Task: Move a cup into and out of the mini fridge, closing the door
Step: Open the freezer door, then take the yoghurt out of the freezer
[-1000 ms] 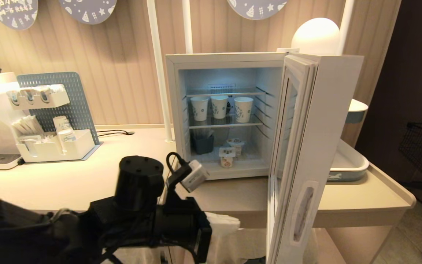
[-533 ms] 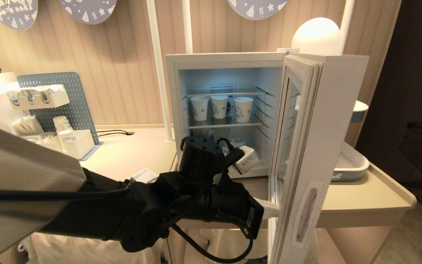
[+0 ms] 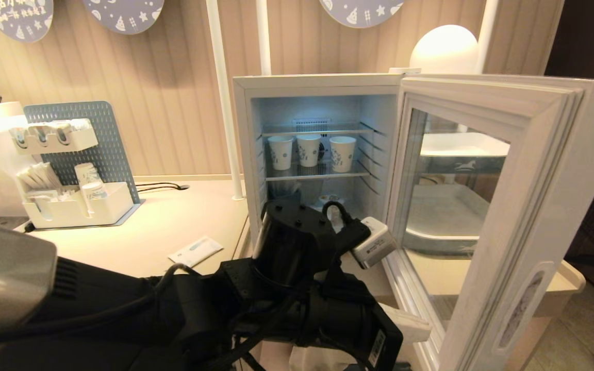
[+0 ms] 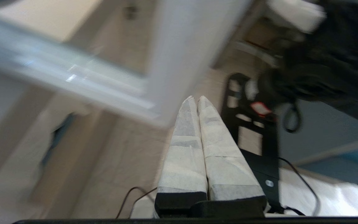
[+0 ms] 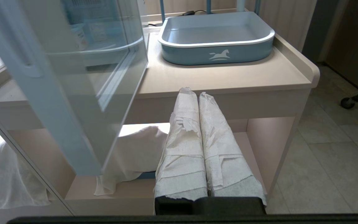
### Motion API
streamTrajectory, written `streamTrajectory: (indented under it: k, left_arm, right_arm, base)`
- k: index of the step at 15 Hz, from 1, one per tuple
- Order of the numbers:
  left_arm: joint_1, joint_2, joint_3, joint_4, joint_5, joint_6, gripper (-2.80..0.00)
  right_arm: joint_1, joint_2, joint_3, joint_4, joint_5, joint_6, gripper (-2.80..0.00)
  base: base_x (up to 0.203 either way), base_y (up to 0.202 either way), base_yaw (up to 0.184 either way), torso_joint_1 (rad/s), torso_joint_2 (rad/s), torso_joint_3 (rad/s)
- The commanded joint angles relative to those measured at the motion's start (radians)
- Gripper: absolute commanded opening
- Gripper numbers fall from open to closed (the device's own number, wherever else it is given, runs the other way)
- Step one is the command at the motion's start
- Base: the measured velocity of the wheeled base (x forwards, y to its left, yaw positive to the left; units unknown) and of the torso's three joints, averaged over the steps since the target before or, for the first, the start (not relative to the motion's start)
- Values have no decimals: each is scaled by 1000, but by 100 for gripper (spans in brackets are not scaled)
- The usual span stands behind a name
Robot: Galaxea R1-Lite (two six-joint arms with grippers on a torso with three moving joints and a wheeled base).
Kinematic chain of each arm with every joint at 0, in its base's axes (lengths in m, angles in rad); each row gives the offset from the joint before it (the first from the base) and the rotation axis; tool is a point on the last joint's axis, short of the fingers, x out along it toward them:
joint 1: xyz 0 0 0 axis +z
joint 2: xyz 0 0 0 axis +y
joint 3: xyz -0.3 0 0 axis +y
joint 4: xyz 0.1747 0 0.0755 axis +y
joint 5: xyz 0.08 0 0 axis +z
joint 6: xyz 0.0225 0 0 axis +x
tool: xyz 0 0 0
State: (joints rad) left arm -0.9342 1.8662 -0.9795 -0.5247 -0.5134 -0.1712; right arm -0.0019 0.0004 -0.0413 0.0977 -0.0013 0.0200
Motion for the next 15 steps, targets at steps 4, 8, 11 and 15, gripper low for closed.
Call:
streamTrajectory:
  k: [4,8,11,15]
  left_arm:
    - [25,-300,40,237,375,-4,-280]
    - [110,-791,-18,646,654,-4,-280]
    - [397,-1141,-65,969,733,-8,-280]
    - [819,-1568,44,1178,584,12,-280]
  right_arm:
    - [0,0,0,1,0,0,-280]
    - [0,0,0,2,0,-2,-280]
    - [0,0,0,2,0,-2,-280]
    - [0,0,-2,2,0,-2,-280]
  base:
    - [0,0,0,0,0,0]
    - [0,0,0,0,0,0]
    - [0,0,0,0,0,0]
    - [0,0,0,0,0,0]
